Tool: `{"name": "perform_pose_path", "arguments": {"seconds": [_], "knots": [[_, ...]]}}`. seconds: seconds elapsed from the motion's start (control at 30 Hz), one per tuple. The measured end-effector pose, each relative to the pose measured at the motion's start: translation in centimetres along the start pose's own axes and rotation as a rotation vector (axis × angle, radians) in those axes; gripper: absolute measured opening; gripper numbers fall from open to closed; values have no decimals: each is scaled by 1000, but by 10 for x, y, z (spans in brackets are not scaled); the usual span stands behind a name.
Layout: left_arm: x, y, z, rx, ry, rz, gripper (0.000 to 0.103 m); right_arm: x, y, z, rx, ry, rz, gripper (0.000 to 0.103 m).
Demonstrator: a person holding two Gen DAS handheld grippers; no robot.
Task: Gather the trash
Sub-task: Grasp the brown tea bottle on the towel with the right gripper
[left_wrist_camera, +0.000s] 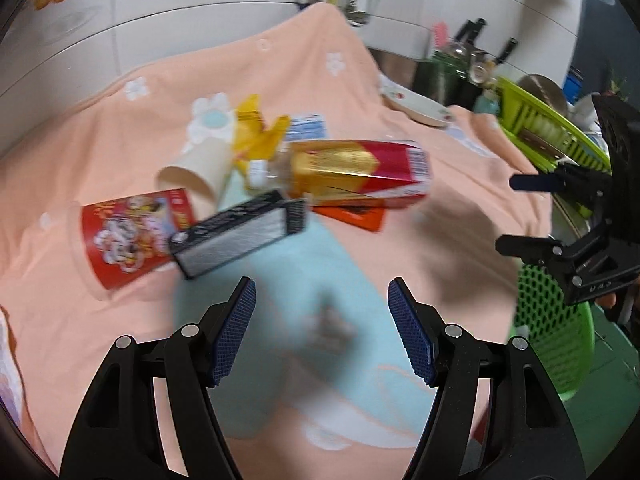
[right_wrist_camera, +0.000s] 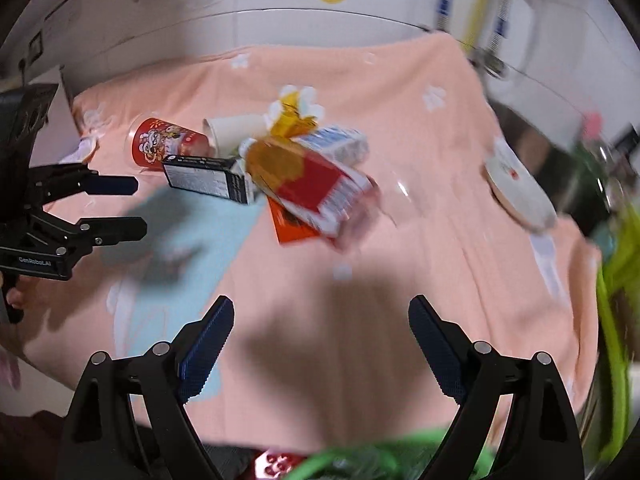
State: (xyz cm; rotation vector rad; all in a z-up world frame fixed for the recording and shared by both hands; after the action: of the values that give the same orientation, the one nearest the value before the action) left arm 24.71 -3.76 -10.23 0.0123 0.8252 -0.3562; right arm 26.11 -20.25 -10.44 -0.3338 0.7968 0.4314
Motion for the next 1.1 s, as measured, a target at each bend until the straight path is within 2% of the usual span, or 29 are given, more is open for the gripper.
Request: {"name": "perform_pose_path", "arguments": {"seconds": [0.23,0.4,0.73,1.1], "knots": [[1,37,6,-13,-3,40,68,43,24,52,-188,18,-3,86],[5,52,10,-16,-3,49,68,69,39,74,-293,39,-1,86],[15,61,19,26,-7,46,65,120,49,89,-454,119,-57,86],[20,62,26,58,-13,33,65,152,51,91,-482,176,-67,86]]}}
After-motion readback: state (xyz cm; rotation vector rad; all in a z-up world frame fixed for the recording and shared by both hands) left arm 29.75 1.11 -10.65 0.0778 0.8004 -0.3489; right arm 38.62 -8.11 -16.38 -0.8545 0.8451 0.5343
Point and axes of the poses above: each gripper's, at about its wrist camera, not at the fingertips, and x roughly the way its jaws point, y to its left, z to its top, the point moved 10 cm from there along x, roughly the way its jaws point, and after that the axes turned 3 degrees about -z, right-handed, at the moved point
